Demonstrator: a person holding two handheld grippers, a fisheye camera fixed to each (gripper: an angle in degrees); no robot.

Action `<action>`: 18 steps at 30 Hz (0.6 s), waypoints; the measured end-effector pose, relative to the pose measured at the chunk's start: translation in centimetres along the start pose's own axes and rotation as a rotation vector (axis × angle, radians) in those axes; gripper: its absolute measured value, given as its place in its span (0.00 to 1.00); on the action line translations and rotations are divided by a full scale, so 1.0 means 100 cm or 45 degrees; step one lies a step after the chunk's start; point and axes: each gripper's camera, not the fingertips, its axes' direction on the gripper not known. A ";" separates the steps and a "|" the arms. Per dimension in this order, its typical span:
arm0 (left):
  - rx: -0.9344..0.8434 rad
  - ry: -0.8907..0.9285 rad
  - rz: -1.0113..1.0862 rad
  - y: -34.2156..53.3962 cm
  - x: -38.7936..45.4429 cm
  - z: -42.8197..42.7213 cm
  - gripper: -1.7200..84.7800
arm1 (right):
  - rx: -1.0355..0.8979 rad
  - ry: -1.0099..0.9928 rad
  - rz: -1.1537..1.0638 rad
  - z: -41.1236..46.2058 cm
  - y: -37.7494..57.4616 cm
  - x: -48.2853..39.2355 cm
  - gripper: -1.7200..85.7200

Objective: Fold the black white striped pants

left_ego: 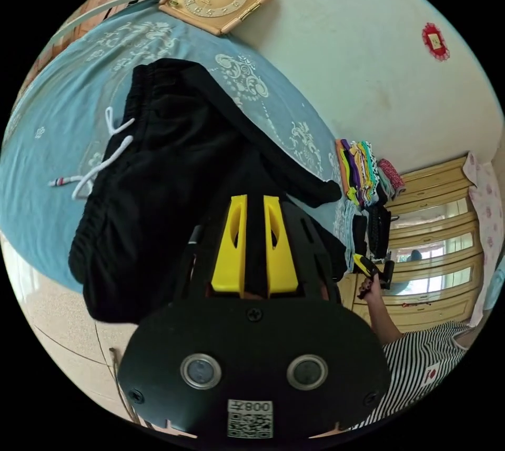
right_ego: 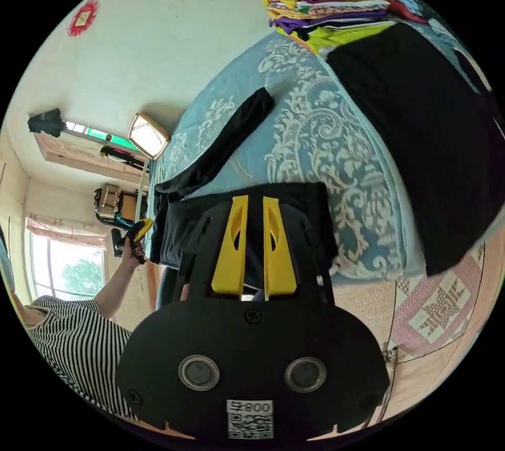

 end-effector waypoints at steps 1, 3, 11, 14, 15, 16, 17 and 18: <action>0.000 0.003 0.005 -0.010 0.006 0.007 0.09 | 0.000 0.000 -0.049 0.008 -0.024 -0.013 0.09; -0.027 -0.043 0.068 -0.049 0.032 0.032 0.10 | 0.002 0.039 -0.117 0.021 -0.061 -0.031 0.09; -0.185 -0.290 0.371 -0.166 0.121 0.119 0.11 | -0.036 0.361 -0.271 0.077 -0.208 -0.083 0.10; -0.255 -0.404 0.496 -0.196 0.151 0.156 0.12 | -0.091 0.433 -0.260 0.099 -0.236 -0.084 0.10; -0.300 -0.446 0.541 -0.205 0.160 0.171 0.12 | -0.099 0.440 -0.253 0.103 -0.239 -0.084 0.10; -0.328 -0.468 0.558 -0.209 0.164 0.179 0.12 | -0.122 0.435 -0.241 0.112 -0.245 -0.081 0.10; -0.387 -0.516 0.582 -0.215 0.169 0.196 0.11 | -0.167 0.416 -0.226 0.121 -0.248 -0.078 0.10; -0.431 -0.587 0.597 -0.219 0.174 0.210 0.10 | -0.180 0.405 -0.217 0.125 -0.249 -0.077 0.10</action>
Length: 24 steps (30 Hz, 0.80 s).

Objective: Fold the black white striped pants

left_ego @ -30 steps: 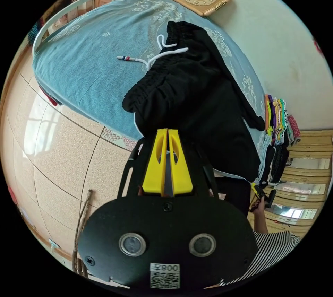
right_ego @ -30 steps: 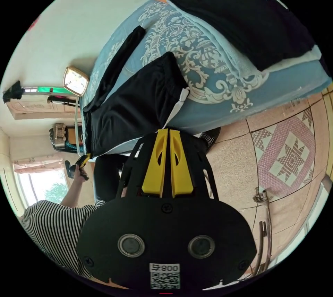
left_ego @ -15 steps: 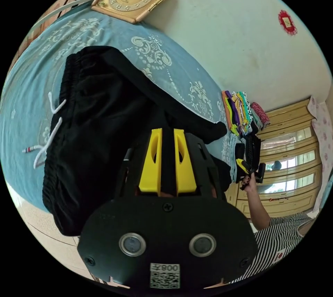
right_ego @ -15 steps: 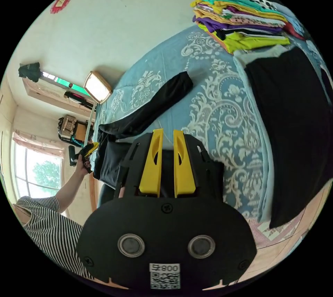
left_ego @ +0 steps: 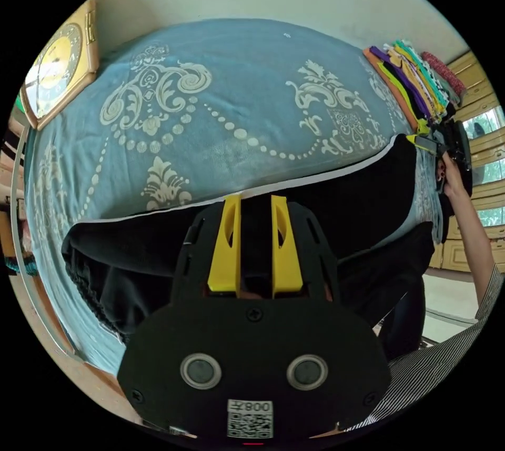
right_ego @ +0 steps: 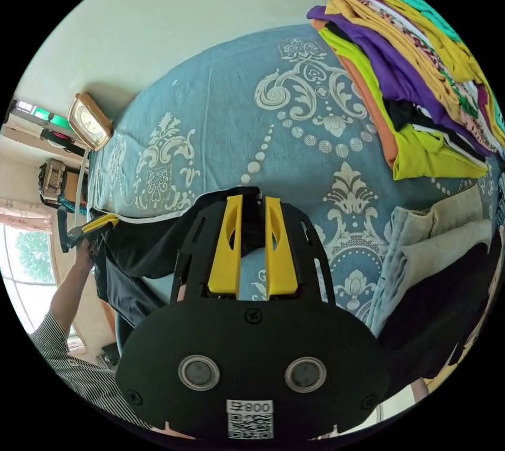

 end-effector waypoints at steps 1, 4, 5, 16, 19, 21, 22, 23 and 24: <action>0.012 -0.029 0.011 -0.003 0.004 0.000 0.10 | 0.000 -0.040 0.012 0.004 0.000 0.001 0.10; 0.032 -0.062 0.042 -0.017 0.016 -0.003 0.07 | 0.028 -0.123 0.009 0.000 0.004 0.000 0.08; 0.036 -0.058 0.053 -0.021 0.020 -0.005 0.06 | 0.026 -0.134 0.001 -0.006 0.007 -0.002 0.07; 0.504 0.181 0.050 0.005 0.017 -0.116 0.05 | 0.590 -0.288 -0.255 -0.203 0.137 -0.049 0.05; 0.611 0.259 0.081 0.001 0.013 -0.140 0.05 | 0.691 -0.240 -0.318 -0.245 0.147 -0.067 0.05; 0.621 0.271 0.097 -0.017 0.013 -0.142 0.05 | 0.682 -0.172 -0.326 -0.251 0.131 -0.073 0.05; 0.613 0.261 0.099 -0.024 0.013 -0.139 0.05 | 0.667 -0.161 -0.311 -0.249 0.113 -0.073 0.05; 0.588 0.253 0.086 -0.038 0.013 -0.131 0.05 | 0.636 -0.143 -0.301 -0.243 0.090 -0.070 0.06; 0.547 0.251 0.070 -0.054 0.011 -0.119 0.05 | 0.606 -0.124 -0.282 -0.237 0.075 -0.068 0.06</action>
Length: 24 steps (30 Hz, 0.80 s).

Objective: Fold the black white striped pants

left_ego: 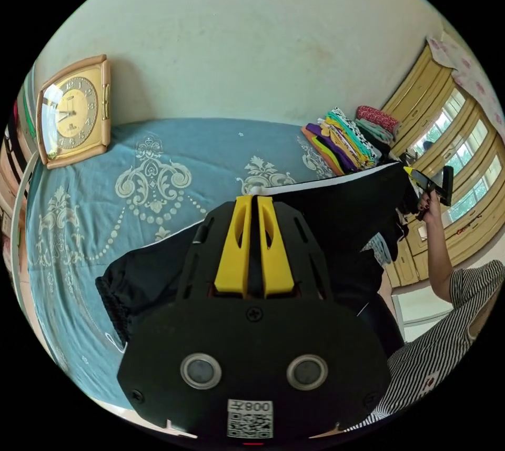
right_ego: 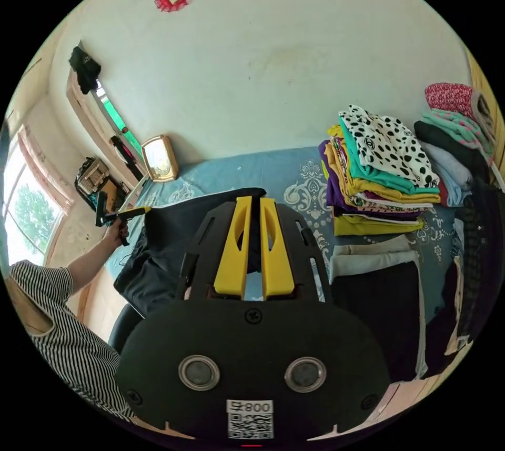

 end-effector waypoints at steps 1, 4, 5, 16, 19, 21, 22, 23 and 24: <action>-0.018 -0.007 -0.013 -0.004 -0.003 0.010 0.05 | -0.044 -0.005 0.049 0.025 -0.018 0.015 0.07; -0.163 -0.069 -0.127 -0.019 -0.026 0.065 0.06 | -0.253 0.104 0.165 0.101 -0.054 0.052 0.08; -0.232 -0.107 -0.193 -0.021 -0.036 0.085 0.07 | -0.368 0.181 0.245 0.130 -0.059 0.068 0.08; -0.196 0.065 -0.047 0.037 -0.025 0.092 0.10 | -0.570 0.128 0.226 0.217 -0.021 0.080 0.09; -0.290 0.008 -0.012 0.069 -0.019 0.102 0.09 | -0.597 0.171 0.237 0.236 -0.025 0.083 0.08; -0.426 -0.044 -0.020 0.085 -0.027 0.122 0.08 | -0.631 0.228 0.222 0.245 -0.028 0.082 0.05; -0.443 -0.058 -0.032 0.088 -0.030 0.125 0.08 | -0.638 0.241 0.197 0.246 -0.031 0.080 0.04; -0.438 -0.051 -0.054 0.092 -0.036 0.129 0.07 | -0.660 0.232 0.179 0.247 -0.034 0.078 0.04; -0.426 -0.034 -0.079 0.093 -0.041 0.129 0.06 | -0.668 0.242 0.171 0.247 -0.035 0.077 0.03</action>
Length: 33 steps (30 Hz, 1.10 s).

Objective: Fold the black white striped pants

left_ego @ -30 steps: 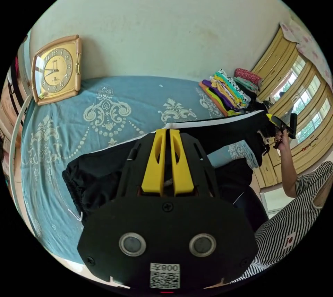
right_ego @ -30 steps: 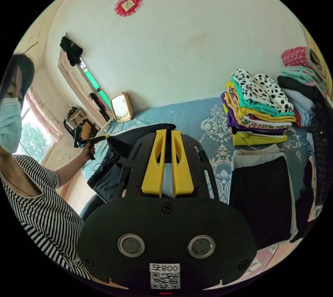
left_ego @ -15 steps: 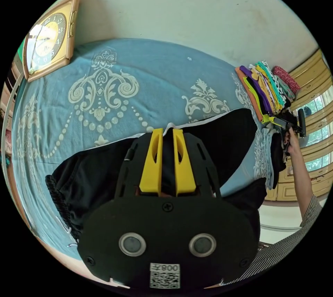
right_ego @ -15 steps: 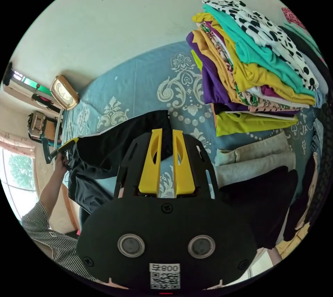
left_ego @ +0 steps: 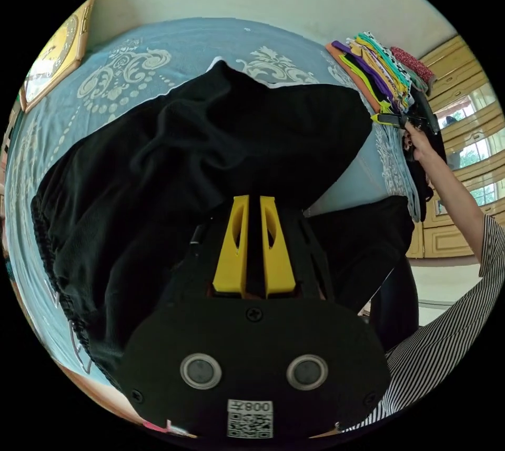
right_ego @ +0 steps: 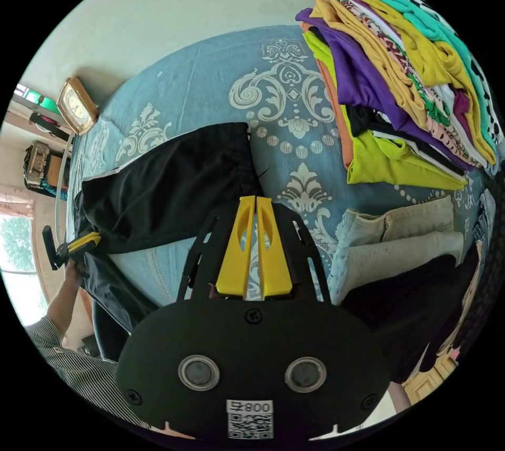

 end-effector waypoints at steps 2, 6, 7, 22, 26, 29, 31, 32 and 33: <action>-0.008 0.025 -0.013 0.000 -0.006 0.000 0.05 | 0.013 0.029 -0.024 -0.012 0.004 -0.002 0.03; 0.020 0.051 0.052 0.011 -0.008 -0.007 0.04 | 0.085 0.011 -0.013 -0.044 0.029 0.003 0.02; 0.012 0.055 0.061 0.013 -0.009 -0.007 0.04 | 0.074 0.045 0.001 -0.046 0.038 0.007 0.02; 0.274 -0.092 -0.371 0.092 -0.156 -0.079 0.08 | 0.181 0.034 0.095 -0.043 0.038 0.007 0.02; 0.411 -0.219 -0.743 0.122 -0.227 -0.103 0.09 | 0.143 0.056 0.021 -0.026 0.005 -0.019 0.04; 0.448 -0.198 -0.917 0.139 -0.265 -0.108 0.10 | 0.121 0.073 0.025 -0.007 -0.024 -0.028 0.06; 0.436 -0.121 -0.967 0.145 -0.283 -0.102 0.10 | 0.108 0.077 0.038 0.003 -0.038 -0.030 0.07; 0.400 -0.102 -0.995 0.147 -0.291 -0.095 0.10 | 0.101 0.095 0.055 0.010 -0.046 -0.030 0.06; 0.356 -0.087 -1.008 0.147 -0.296 -0.088 0.10 | 0.093 0.105 0.066 0.014 -0.049 -0.029 0.06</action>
